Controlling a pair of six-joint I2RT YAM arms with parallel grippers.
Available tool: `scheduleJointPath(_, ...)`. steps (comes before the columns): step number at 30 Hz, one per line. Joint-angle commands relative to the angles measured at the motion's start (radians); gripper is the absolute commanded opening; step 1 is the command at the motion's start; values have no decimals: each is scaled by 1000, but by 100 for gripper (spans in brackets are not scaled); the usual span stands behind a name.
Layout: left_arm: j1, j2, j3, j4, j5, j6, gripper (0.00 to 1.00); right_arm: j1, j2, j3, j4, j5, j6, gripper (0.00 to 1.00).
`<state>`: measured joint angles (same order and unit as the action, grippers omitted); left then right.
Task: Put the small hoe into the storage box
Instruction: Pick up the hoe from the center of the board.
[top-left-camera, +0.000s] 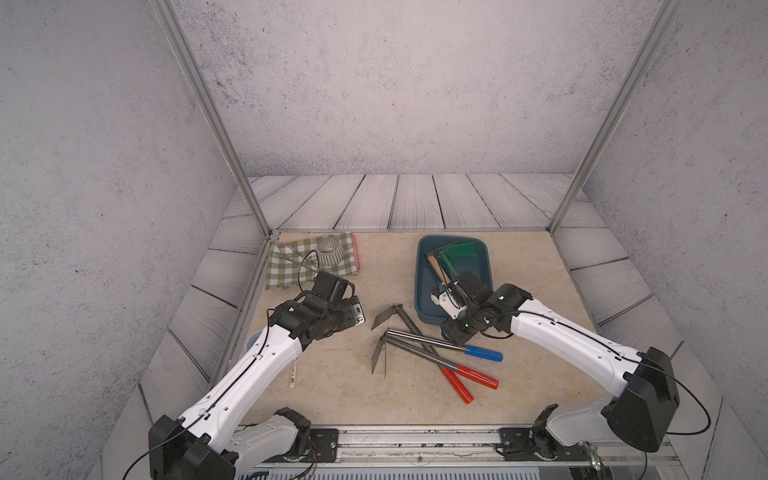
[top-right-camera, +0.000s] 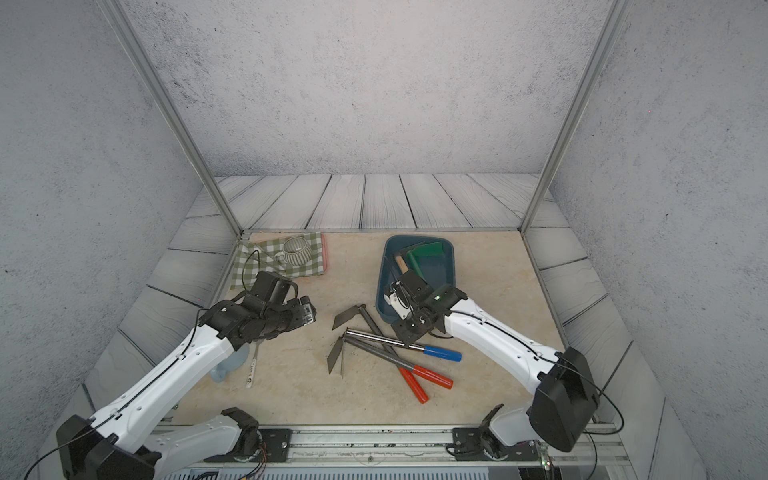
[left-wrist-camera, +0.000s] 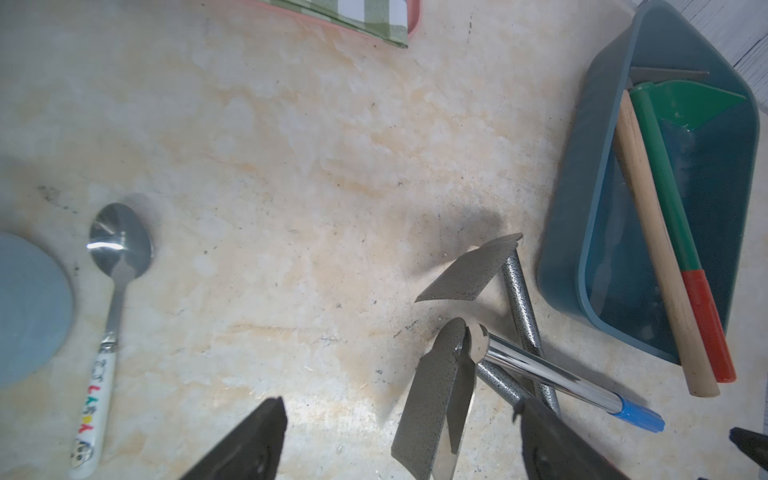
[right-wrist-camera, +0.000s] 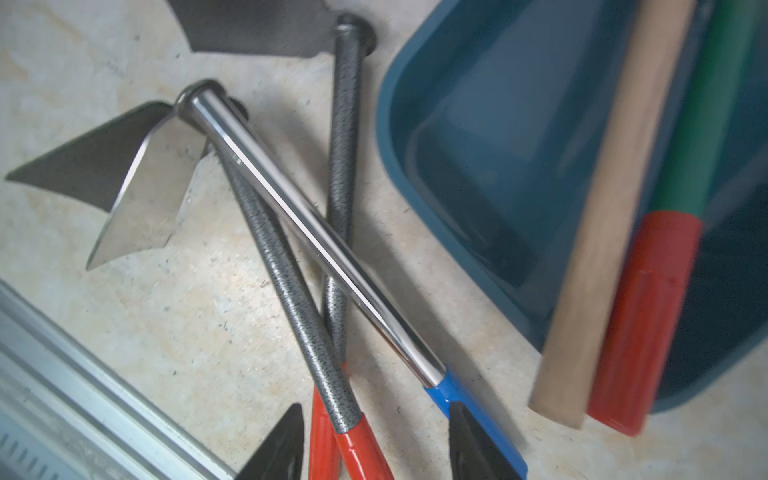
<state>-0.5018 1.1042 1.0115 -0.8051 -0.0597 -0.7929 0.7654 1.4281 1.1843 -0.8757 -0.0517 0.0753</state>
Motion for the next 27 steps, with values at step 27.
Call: scheduleJointPath(27,7,-43,-24,-47,-70,66,91,35,373,110,148,-93,-183,50)
